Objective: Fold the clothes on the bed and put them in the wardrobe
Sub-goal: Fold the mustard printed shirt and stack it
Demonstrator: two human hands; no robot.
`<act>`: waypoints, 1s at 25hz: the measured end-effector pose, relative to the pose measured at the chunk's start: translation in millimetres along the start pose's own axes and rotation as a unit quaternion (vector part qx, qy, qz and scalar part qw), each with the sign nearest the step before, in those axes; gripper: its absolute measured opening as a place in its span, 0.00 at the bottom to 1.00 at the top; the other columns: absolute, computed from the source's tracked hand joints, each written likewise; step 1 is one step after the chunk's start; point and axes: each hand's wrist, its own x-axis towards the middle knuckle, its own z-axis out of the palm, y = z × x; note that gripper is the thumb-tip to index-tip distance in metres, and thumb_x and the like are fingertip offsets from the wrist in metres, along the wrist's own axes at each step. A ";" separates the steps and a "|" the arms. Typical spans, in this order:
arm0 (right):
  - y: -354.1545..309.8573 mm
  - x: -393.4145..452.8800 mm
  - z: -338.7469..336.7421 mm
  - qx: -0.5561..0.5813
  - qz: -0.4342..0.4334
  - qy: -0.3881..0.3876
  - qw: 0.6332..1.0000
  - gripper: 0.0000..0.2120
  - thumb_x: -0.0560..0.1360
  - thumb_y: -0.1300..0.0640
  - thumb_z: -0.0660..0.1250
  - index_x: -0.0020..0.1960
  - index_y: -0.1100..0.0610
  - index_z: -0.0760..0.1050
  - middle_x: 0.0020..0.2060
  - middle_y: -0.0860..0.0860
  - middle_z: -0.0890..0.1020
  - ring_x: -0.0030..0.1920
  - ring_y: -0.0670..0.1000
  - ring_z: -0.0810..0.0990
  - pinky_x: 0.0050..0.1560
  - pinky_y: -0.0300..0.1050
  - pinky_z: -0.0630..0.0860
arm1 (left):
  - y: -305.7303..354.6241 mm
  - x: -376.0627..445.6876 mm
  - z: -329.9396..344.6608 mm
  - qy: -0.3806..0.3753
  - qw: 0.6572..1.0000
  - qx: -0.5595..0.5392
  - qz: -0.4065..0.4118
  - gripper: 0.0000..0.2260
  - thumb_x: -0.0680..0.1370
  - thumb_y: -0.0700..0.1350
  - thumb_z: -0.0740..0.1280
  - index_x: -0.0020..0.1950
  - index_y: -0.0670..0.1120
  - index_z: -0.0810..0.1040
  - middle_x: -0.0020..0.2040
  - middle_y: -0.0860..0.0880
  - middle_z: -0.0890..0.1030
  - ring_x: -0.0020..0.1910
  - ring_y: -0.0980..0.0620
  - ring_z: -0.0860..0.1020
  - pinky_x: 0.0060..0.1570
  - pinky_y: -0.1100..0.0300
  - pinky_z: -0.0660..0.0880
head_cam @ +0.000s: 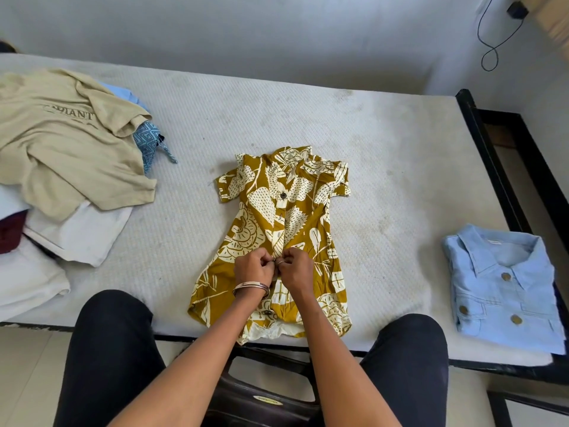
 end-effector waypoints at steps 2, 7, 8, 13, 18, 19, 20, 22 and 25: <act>0.9 2.4 -3.0 0.007 0.002 -0.013 1.000 0.06 0.68 0.69 0.66 0.39 0.60 0.77 0.30 0.51 0.80 0.31 0.48 0.74 0.33 0.42 0.69 | 1.4 5.4 -0.5 -0.022 0.993 -0.076 -0.085 0.03 0.67 0.38 0.74 0.35 0.46 0.83 0.35 0.49 0.84 0.36 0.49 0.80 0.39 0.61 0.76; 4.8 5.7 -9.7 0.075 0.024 -0.050 0.996 0.07 0.71 0.66 0.71 0.40 0.56 0.78 0.33 0.53 0.81 0.34 0.51 0.77 0.37 0.48 0.75 | 2.9 21.9 -8.0 -0.134 0.864 -0.357 -0.328 0.01 0.68 0.33 0.70 0.38 0.36 0.81 0.33 0.40 0.82 0.29 0.44 0.81 0.33 0.46 0.82; 3.2 6.5 -10.0 0.058 0.022 -0.054 0.997 0.06 0.71 0.65 0.72 0.39 0.56 0.78 0.32 0.52 0.80 0.33 0.50 0.76 0.36 0.47 0.74 | 0.8 22.4 -7.4 -0.137 0.869 -0.346 -0.325 0.01 0.69 0.33 0.69 0.38 0.35 0.81 0.32 0.40 0.82 0.28 0.44 0.80 0.34 0.47 0.82; -8.7 1.7 -3.1 -0.049 0.005 -0.026 0.998 0.07 0.69 0.65 0.71 0.35 0.58 0.74 0.31 0.53 0.76 0.33 0.51 0.72 0.29 0.40 0.64 | -3.2 12.1 2.7 -0.043 0.987 -0.084 -0.129 0.07 0.71 0.41 0.72 0.38 0.38 0.84 0.36 0.43 0.83 0.36 0.47 0.77 0.40 0.54 0.76; -10.1 -1.3 1.4 -0.130 -0.040 -0.037 0.990 0.06 0.68 0.68 0.66 0.40 0.58 0.74 0.38 0.58 0.81 0.40 0.58 0.78 0.33 0.44 0.68 | -5.5 13.3 3.4 -0.066 0.914 -0.266 -0.299 0.10 0.68 0.44 0.69 0.31 0.38 0.80 0.32 0.39 0.81 0.30 0.47 0.75 0.33 0.48 0.78; -8.6 -2.2 1.8 -0.118 -0.031 -0.031 0.992 0.06 0.69 0.69 0.66 0.42 0.59 0.75 0.39 0.58 0.82 0.41 0.58 0.79 0.35 0.45 0.70 | -3.7 14.2 2.0 -0.074 0.892 -0.308 -0.321 0.09 0.69 0.42 0.69 0.32 0.39 0.79 0.31 0.41 0.80 0.28 0.47 0.75 0.31 0.52 0.76; -7.5 -3.6 0.5 -0.090 -0.014 -0.024 0.996 0.06 0.69 0.68 0.68 0.44 0.60 0.77 0.39 0.57 0.82 0.42 0.57 0.79 0.36 0.46 0.72 | -2.3 15.1 -0.3 -0.092 0.877 -0.333 -0.334 0.07 0.71 0.41 0.68 0.33 0.40 0.79 0.31 0.42 0.80 0.27 0.47 0.75 0.30 0.55 0.74; -5.8 -3.8 -1.9 -0.052 0.007 -0.027 0.998 0.05 0.71 0.66 0.70 0.46 0.61 0.79 0.38 0.54 0.81 0.40 0.53 0.78 0.37 0.43 0.72 | -7.9 22.0 -5.7 -0.155 0.877 -0.317 -0.327 0.06 0.71 0.40 0.69 0.37 0.39 0.81 0.35 0.41 0.82 0.29 0.47 0.76 0.32 0.56 0.74; 2.9 -0.4 -4.3 -0.081 0.031 -0.104 0.991 0.04 0.72 0.63 0.72 0.42 0.63 0.80 0.35 0.54 0.79 0.37 0.51 0.75 0.37 0.43 0.69 | -22.3 29.7 -10.9 -0.181 0.940 -0.124 -0.260 0.09 0.72 0.46 0.71 0.43 0.40 0.84 0.43 0.42 0.85 0.37 0.45 0.81 0.42 0.50 0.81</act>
